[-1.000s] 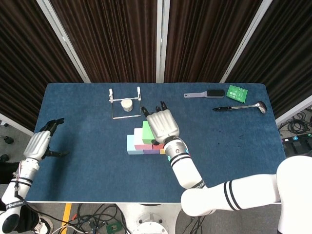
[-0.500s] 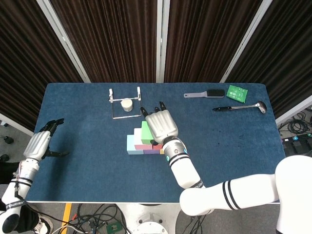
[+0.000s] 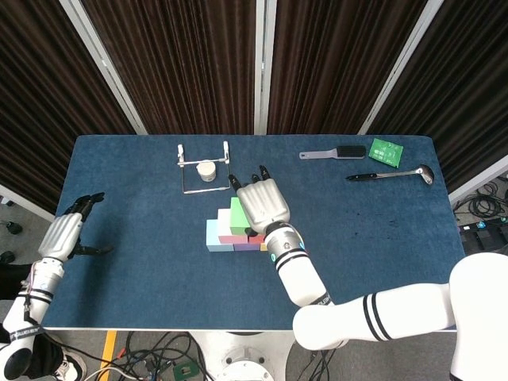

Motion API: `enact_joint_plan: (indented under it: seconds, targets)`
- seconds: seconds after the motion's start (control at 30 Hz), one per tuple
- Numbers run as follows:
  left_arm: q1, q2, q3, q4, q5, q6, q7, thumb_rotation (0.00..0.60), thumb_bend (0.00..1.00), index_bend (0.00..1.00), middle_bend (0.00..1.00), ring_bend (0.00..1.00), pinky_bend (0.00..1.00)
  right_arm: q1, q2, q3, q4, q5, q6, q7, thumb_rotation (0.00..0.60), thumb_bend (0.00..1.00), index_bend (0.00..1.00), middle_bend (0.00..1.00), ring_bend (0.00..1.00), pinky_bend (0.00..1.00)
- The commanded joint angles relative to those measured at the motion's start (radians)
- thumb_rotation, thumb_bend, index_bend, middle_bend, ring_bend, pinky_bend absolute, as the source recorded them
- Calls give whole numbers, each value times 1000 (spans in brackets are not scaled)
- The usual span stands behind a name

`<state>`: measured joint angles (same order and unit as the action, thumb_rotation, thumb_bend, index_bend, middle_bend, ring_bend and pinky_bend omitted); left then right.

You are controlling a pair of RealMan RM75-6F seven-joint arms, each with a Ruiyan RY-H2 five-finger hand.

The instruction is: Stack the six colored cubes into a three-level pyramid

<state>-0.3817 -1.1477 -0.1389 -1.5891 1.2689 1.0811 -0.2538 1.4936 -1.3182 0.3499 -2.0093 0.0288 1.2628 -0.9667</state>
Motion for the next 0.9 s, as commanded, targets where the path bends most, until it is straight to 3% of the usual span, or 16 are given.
enact_joint_plan:
  seconds: [0.03, 0.9]
  targets:
    - [0, 1, 0, -1, -1, 0, 1, 600, 31, 79, 113, 0, 137, -4, 1, 4, 4, -3, -5, 4, 600, 124, 0, 617, 173, 0]
    - [-3, 3, 0, -6, -7, -6, 13, 600, 32, 80, 113, 1, 137, -33, 24, 1, 15, -52, -78, 36, 600, 127, 0, 617, 173, 0]
